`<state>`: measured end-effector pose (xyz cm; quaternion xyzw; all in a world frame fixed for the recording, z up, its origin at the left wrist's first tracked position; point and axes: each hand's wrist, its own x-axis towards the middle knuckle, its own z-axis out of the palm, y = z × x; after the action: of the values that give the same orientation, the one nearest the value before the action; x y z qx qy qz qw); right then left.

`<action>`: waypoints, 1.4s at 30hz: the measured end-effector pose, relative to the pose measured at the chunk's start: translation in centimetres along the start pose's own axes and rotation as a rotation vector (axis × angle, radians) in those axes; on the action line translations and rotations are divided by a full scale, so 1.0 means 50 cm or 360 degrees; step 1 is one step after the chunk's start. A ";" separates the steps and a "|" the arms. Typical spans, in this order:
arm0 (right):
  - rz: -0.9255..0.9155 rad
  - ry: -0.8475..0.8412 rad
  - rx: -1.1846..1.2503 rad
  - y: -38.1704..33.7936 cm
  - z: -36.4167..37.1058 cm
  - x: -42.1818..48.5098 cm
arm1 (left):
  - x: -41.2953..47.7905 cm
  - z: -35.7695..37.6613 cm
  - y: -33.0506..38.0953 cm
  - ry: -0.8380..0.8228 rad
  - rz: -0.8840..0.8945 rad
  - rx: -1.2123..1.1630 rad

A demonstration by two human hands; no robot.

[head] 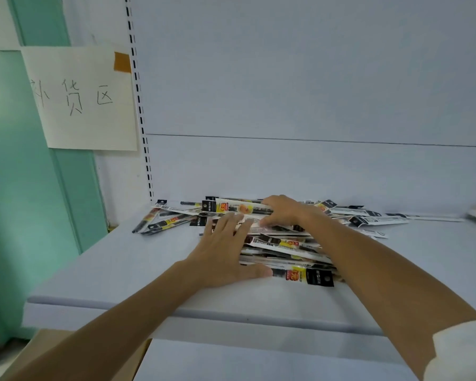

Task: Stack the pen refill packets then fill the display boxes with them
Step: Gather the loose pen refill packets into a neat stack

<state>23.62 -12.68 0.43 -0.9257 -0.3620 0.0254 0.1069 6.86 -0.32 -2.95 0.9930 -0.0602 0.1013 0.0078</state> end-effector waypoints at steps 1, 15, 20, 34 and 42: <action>-0.0001 0.0039 -0.0001 0.002 -0.007 -0.006 | -0.002 -0.002 0.001 0.0003 -0.0043 -0.0002; -0.0213 0.0470 0.0039 0.015 -0.085 -0.142 | 0.002 -0.019 0.040 0.1271 0.0226 -0.0076; -0.0132 0.0240 0.0063 0.004 -0.058 -0.204 | 0.022 -0.031 0.029 0.1162 -0.0607 -0.0616; 0.0650 0.0945 0.0961 0.062 -0.014 -0.329 | 0.047 -0.005 -0.002 0.0511 -0.1076 -0.1346; 0.0684 0.0686 0.0785 0.027 0.061 -0.259 | 0.057 0.022 0.016 0.0434 -0.1007 -0.1193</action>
<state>14.58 -21.84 -3.24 -0.9109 -0.1122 -0.0616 0.3922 9.76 -1.49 -3.46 0.8694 0.2129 0.1941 0.4015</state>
